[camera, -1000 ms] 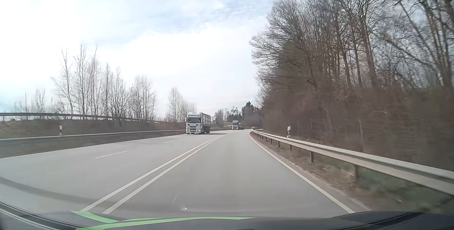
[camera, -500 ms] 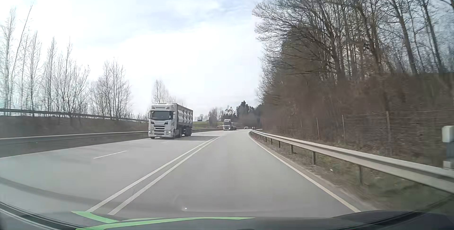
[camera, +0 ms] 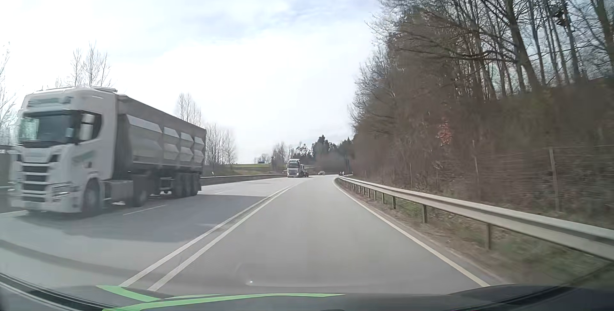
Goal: Follow the waypoints while adhering to traffic rules and regulations
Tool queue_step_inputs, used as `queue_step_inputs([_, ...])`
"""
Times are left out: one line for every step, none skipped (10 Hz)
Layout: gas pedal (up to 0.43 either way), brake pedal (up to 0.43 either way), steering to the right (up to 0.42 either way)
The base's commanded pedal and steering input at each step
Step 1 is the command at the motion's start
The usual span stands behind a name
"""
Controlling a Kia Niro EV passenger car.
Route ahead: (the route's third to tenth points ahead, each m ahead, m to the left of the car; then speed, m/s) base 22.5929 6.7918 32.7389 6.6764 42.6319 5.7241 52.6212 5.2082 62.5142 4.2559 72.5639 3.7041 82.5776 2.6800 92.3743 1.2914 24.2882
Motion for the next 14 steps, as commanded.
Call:
queue_step_inputs([0.22, 0.0, 0.011])
queue_step_inputs([0.22, 0.0, 0.011])
queue_step_inputs([0.22, 0.0, 0.011])
queue_step_inputs([0.22, 0.0, 0.011])
queue_step_inputs([0.22, 0.0, 0.011])
queue_step_inputs([0.22, 0.0, 0.01])
queue_step_inputs([0.22, 0.0, 0.01])
queue_step_inputs([0.22, 0.0, 0.01])
queue_step_inputs([0.22, 0.0, 0.008])
queue_step_inputs([0.22, 0.0, 0.007])
queue_step_inputs([0.22, 0.0, 0.005])
queue_step_inputs([0.22, 0.0, 0.004])
queue_step_inputs([0.22, 0.0, 0.004])
queue_step_inputs([0.22, 0.0, 0.004])
